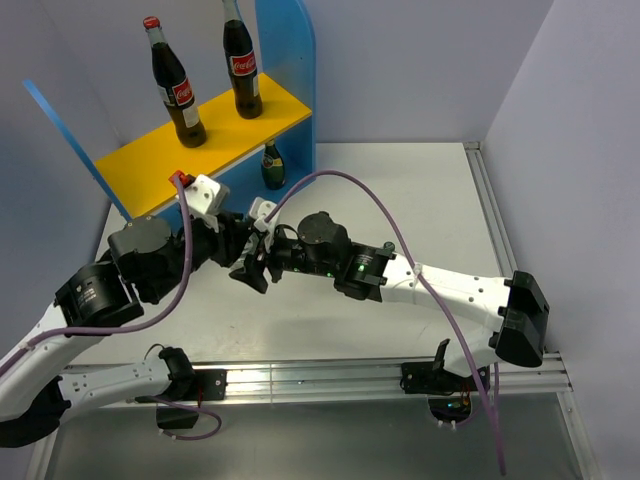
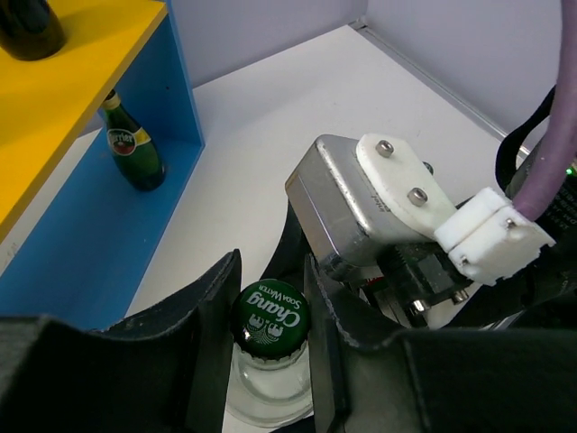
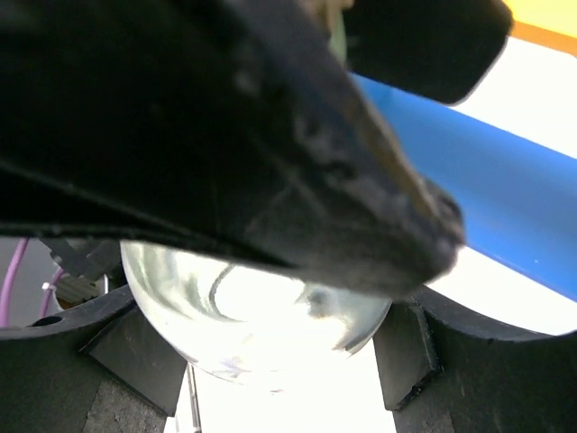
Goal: Place and organize the beverage onto the shelf
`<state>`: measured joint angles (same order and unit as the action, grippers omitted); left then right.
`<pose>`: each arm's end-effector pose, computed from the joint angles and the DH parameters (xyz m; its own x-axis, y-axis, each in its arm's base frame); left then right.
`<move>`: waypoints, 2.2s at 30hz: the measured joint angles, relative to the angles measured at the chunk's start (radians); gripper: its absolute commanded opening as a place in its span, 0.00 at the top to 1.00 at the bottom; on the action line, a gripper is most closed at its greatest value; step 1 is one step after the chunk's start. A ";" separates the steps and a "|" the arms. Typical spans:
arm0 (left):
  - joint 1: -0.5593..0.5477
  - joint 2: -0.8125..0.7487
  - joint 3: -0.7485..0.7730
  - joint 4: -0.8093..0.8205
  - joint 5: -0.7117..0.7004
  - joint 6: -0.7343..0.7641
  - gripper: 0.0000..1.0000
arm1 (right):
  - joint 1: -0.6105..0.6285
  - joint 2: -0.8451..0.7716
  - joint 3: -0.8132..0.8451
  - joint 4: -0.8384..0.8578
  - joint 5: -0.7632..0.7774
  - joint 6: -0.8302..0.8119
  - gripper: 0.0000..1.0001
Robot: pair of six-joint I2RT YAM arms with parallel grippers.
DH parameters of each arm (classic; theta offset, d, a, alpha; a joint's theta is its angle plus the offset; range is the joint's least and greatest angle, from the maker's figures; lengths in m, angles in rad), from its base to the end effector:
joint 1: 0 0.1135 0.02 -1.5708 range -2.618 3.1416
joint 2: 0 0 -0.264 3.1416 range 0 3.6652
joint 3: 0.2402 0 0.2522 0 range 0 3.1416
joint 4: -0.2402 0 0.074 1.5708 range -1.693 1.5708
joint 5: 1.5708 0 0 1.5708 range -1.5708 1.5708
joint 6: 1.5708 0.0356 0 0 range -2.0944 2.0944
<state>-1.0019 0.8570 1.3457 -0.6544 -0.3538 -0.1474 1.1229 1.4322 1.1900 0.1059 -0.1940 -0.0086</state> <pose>0.0865 -0.1123 0.4633 -0.1769 0.0210 -0.9840 0.5866 0.8050 -0.0883 0.1426 0.3127 0.3597 -0.0505 -0.1246 -0.9909 -0.9676 0.2517 0.0177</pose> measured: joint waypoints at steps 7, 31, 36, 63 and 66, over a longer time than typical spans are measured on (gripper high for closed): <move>0.000 -0.066 -0.024 0.061 0.037 0.019 0.35 | 0.002 -0.004 -0.009 -0.001 0.021 0.004 1.00; -0.001 -0.119 -0.085 0.140 -0.329 -0.077 0.50 | -0.012 -0.035 -0.118 -0.023 0.102 -0.001 1.00; 0.002 -0.059 -0.087 0.137 -0.318 -0.105 0.66 | -0.018 -0.045 -0.118 0.000 0.105 -0.012 1.00; 0.089 0.051 -0.119 0.189 0.096 -0.136 0.89 | -0.037 -0.083 -0.082 -0.024 0.102 -0.014 1.00; 0.096 0.050 -0.123 0.203 0.114 -0.135 0.87 | -0.045 -0.081 -0.080 -0.024 0.096 -0.010 1.00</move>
<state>-0.9058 0.9066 1.2228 -0.4511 -0.2394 -0.2825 1.0779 1.3510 1.1099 0.0814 -0.0978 -0.0181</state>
